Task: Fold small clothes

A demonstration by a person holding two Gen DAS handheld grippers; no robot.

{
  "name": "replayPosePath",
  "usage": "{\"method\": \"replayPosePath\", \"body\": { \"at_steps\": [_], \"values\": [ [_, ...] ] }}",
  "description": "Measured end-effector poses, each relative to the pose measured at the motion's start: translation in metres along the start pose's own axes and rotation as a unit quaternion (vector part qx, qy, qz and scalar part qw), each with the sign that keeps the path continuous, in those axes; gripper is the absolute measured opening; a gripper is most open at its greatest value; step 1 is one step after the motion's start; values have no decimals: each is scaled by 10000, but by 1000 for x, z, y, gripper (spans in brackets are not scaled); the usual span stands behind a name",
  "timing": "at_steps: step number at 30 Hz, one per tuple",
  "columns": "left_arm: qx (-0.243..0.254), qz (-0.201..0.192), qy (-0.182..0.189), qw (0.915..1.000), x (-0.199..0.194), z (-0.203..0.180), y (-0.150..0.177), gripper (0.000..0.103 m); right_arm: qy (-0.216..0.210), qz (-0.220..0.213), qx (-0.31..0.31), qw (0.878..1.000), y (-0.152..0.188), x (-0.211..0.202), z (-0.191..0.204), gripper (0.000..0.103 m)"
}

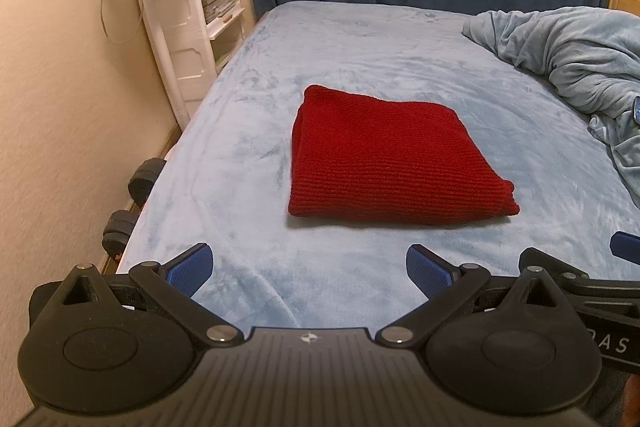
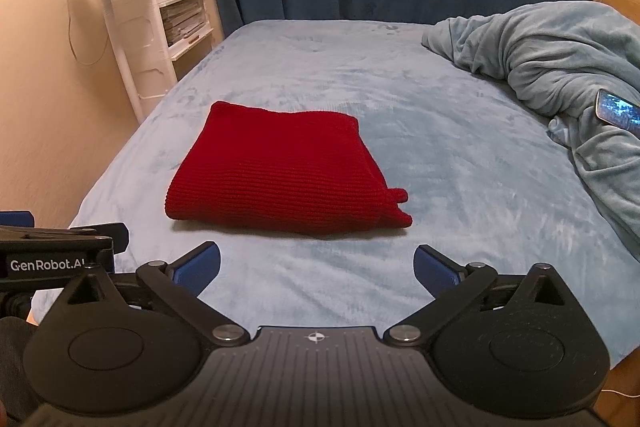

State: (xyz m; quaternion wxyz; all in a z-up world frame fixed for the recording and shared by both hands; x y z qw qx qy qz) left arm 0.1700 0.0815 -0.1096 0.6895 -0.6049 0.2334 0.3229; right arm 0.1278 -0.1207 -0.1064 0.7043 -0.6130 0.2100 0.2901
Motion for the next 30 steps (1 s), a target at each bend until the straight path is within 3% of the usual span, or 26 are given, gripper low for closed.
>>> {"method": "replayPosePath", "body": {
  "at_steps": [30],
  "values": [
    [-65,93,-38,9999,5,4,5,103,7,37,-38,10000,2,2,0,102]
  ]
}}
Point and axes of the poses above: each gripper's, at about its wrist camera, not at the fingertips, and x roughly the way its jaws point, z to its left, y to its underside, the point moved 8 cm from there along x, roughly the way its jaws point, and after that the axes turned 5 degrees about x, right-handed, at the moved point
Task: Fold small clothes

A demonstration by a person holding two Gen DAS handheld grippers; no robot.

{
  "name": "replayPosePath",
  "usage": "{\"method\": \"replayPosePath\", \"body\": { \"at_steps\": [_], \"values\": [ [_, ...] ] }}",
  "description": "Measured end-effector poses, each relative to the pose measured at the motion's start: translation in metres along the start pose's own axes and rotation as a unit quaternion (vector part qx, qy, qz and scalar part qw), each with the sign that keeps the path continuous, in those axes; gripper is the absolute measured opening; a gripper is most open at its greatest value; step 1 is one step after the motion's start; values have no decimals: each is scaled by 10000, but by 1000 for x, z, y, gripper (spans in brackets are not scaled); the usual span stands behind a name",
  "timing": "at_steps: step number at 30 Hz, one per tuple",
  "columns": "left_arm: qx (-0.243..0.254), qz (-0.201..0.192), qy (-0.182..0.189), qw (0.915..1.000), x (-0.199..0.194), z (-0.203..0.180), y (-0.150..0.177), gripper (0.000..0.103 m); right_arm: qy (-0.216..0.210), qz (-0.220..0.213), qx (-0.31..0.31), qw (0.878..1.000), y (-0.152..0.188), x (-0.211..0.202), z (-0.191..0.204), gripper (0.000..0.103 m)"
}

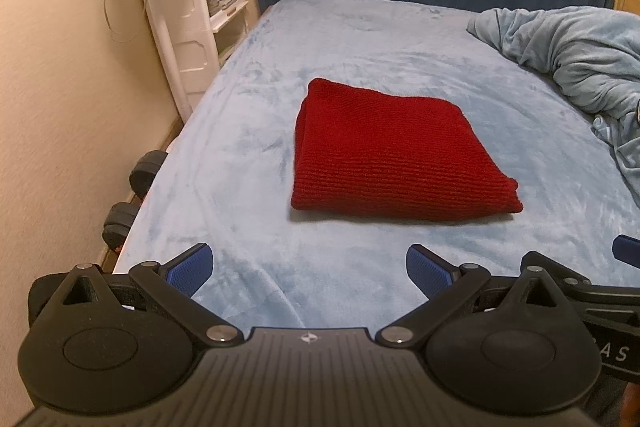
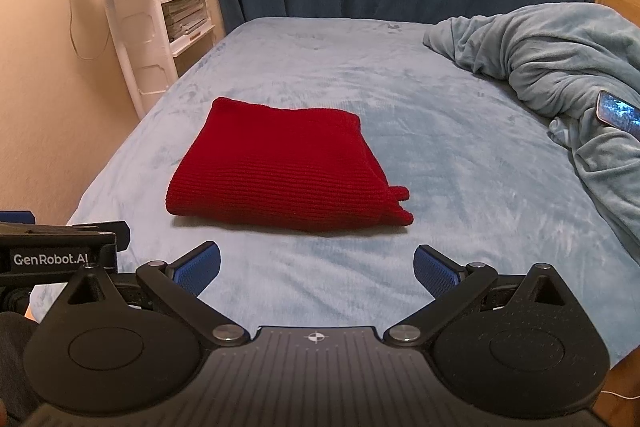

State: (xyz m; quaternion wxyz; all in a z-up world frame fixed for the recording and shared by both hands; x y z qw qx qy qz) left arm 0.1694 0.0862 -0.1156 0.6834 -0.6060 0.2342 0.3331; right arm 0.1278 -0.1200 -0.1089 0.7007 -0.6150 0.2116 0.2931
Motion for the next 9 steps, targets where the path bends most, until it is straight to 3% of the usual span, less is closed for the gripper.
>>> {"method": "replayPosePath", "body": {
  "at_steps": [9],
  "values": [
    [36,-21,-125,9999,3,-6,0,103,-90,75,53,9999,3,6,-2,102]
  ]
}}
Point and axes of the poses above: each gripper's, at about its wrist camera, not at the fingertips, and x roughly the way its jaws point, z to its left, y to its underside, the point moved 8 cm from there along x, roughly the way its jaws point, and after that the axes turned 5 degrees about x, right-handed, at the moved point
